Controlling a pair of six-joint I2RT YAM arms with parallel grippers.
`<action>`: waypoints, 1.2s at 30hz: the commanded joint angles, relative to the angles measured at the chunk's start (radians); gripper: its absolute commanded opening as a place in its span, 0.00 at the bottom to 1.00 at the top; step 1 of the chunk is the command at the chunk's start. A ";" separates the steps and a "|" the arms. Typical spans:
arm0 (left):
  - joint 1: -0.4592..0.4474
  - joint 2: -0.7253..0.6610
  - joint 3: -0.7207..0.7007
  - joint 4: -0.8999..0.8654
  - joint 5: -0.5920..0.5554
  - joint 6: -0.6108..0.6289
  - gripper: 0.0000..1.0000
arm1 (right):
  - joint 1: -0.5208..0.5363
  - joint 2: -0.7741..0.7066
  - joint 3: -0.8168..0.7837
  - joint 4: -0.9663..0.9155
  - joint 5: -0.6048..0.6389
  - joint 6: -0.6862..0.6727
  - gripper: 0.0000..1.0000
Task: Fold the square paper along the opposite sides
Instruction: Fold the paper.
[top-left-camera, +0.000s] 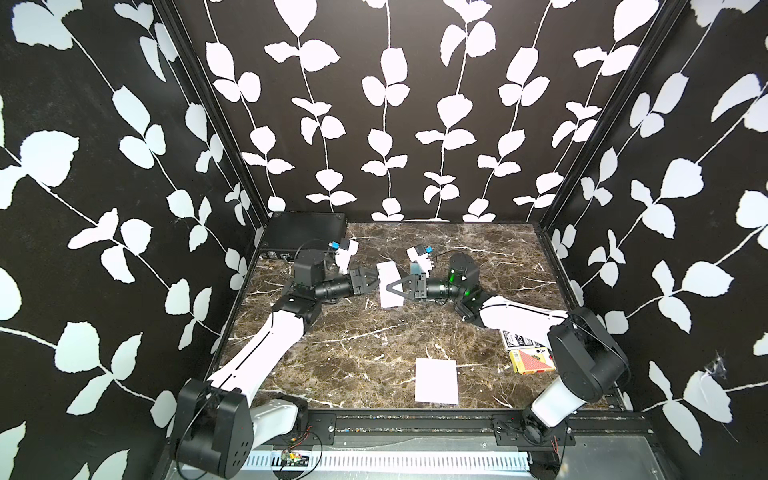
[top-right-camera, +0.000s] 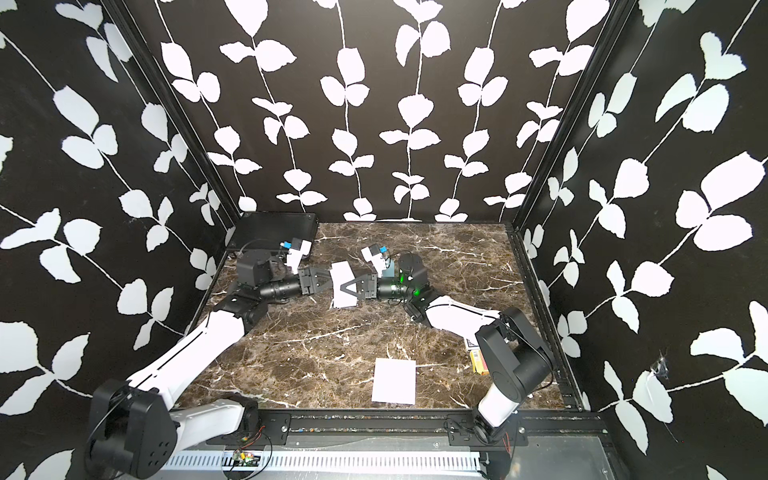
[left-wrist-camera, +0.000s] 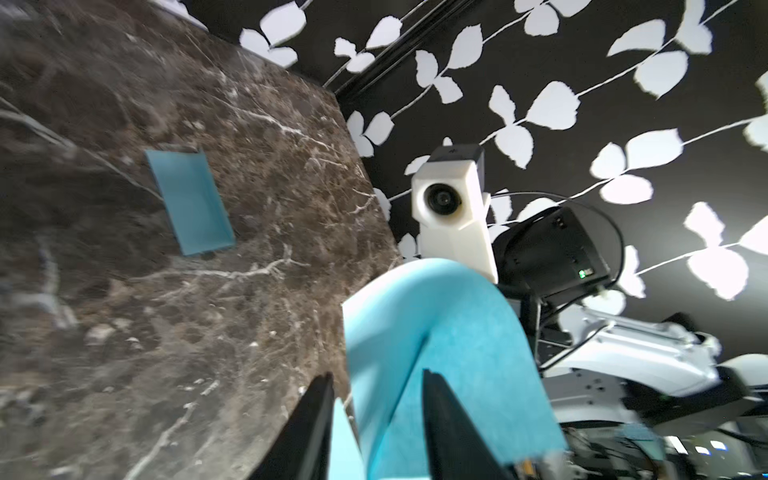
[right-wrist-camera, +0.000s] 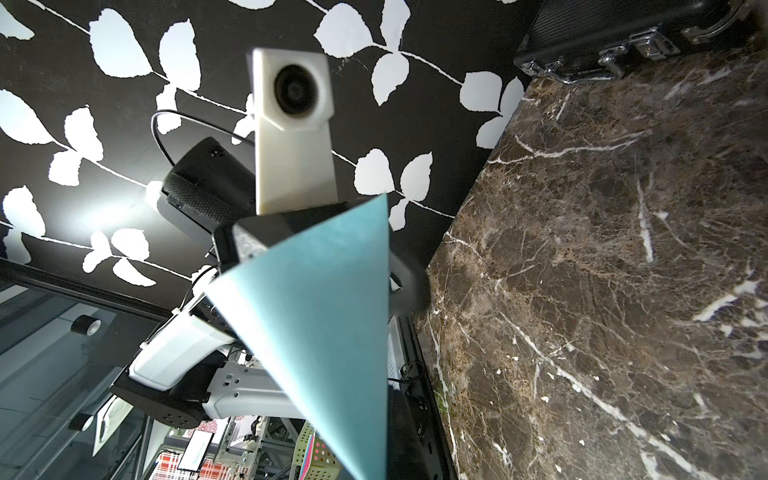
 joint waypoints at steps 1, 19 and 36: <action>0.087 -0.029 0.050 0.044 0.064 -0.058 0.56 | -0.008 -0.028 0.040 0.020 -0.013 -0.025 0.04; -0.008 -0.113 -0.139 0.439 0.060 -0.209 0.98 | -0.016 -0.062 0.063 0.027 -0.019 -0.024 0.04; -0.076 -0.109 -0.188 0.480 0.030 -0.172 0.54 | -0.020 -0.063 0.072 0.052 -0.018 0.000 0.04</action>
